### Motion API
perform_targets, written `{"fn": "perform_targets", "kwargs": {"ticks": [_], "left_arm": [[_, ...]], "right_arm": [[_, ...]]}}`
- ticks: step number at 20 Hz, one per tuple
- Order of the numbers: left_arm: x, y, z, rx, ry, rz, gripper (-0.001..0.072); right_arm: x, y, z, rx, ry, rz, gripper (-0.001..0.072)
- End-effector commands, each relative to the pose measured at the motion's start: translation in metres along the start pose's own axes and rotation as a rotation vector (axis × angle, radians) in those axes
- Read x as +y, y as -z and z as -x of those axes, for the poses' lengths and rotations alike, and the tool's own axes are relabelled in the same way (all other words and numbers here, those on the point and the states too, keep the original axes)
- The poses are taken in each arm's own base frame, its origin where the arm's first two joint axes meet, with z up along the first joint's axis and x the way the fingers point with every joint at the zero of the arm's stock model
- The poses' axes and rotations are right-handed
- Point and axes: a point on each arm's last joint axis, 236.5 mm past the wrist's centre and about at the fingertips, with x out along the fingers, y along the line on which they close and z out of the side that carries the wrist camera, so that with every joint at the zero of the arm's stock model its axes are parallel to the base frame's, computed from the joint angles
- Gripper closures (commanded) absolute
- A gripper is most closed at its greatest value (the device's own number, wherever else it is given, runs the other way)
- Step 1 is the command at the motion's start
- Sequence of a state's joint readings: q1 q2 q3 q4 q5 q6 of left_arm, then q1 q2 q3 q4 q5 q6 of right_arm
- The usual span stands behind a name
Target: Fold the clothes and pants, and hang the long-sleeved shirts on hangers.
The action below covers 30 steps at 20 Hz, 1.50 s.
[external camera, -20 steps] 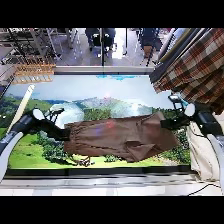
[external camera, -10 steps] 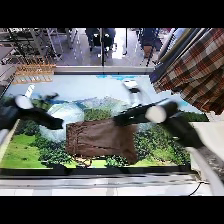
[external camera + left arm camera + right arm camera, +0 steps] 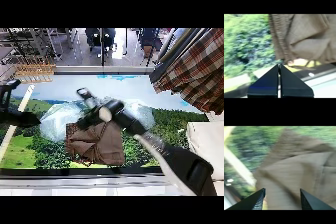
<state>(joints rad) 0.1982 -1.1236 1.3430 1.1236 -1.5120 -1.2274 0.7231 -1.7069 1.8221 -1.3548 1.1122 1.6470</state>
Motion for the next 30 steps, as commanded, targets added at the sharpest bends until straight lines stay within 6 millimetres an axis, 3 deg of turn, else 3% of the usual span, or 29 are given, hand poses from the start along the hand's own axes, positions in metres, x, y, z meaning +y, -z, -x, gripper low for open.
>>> {"fn": "perform_targets", "kwargs": {"ticks": [1, 3, 5, 7, 10, 12, 13, 14, 17, 21, 22, 23, 24, 26, 28, 30], "left_arm": [[-0.035, 0.010, -0.037, 0.057, 0.170, -0.022, 0.0697], [-0.050, 0.033, -0.076, 0.172, 0.223, -0.080, 0.0697], [-0.064, 0.052, -0.116, 0.263, 0.256, -0.127, 0.0697], [-0.070, 0.057, -0.152, 0.308, 0.252, -0.147, 0.0697], [-0.072, 0.069, -0.187, 0.378, 0.265, -0.134, 0.0697], [-0.072, 0.076, -0.192, 0.415, 0.274, -0.126, 0.0697], [-0.073, 0.078, -0.189, 0.424, 0.279, -0.128, 0.0697], [-0.074, 0.080, -0.186, 0.431, 0.284, -0.130, 0.0697], [-0.080, 0.085, -0.171, 0.452, 0.296, -0.125, 0.0697], [-0.094, 0.085, -0.155, 0.446, 0.329, -0.141, 0.0697], [-0.099, 0.084, -0.152, 0.437, 0.340, -0.145, 0.0697], [-0.102, 0.083, -0.149, 0.428, 0.350, -0.145, 0.0697], [-0.107, 0.081, -0.146, 0.418, 0.366, -0.143, 0.0697], [-0.114, 0.082, -0.135, 0.413, 0.383, -0.153, 0.0697], [-0.120, 0.087, -0.116, 0.419, 0.393, -0.182, 0.0697], [-0.126, 0.090, -0.092, 0.398, 0.394, -0.219, 0.0697]], "right_arm": [[-0.101, 0.015, 0.060, 0.097, 0.144, -0.095, 0.0208], [-0.149, 0.045, 0.092, 0.133, 0.135, -0.217, 0.0212], [-0.157, 0.085, 0.099, 0.188, 0.007, -0.325, 0.0195], [-0.150, 0.124, 0.085, 0.231, -0.171, -0.434, 0.0178], [-0.158, 0.163, 0.044, 0.232, -0.273, -0.533, 0.0119], [-0.161, 0.178, 0.015, 0.226, -0.324, -0.559, 0.0118], [-0.158, 0.181, 0.003, 0.231, -0.368, -0.563, 0.0076], [-0.156, 0.179, -0.008, 0.224, -0.413, -0.572, 0.0013], [-0.147, 0.165, -0.033, 0.205, -0.553, -0.625, 0.0003], [-0.103, 0.160, -0.061, 0.298, -0.672, -0.560, 0.0005], [-0.092, 0.156, -0.070, 0.303, -0.670, -0.526, 0.0058], [-0.081, 0.147, -0.077, 0.291, -0.659, -0.484, 0.0181], [-0.073, 0.136, -0.080, 0.275, -0.648, -0.451, 0.0324], [-0.065, 0.109, -0.069, 0.265, -0.639, -0.417, 0.0684], [-0.086, 0.092, -0.052, 0.276, -0.533, -0.414, 0.0690], [-0.127, 0.080, -0.018, 0.280, -0.372, -0.422, 0.0691]]}}
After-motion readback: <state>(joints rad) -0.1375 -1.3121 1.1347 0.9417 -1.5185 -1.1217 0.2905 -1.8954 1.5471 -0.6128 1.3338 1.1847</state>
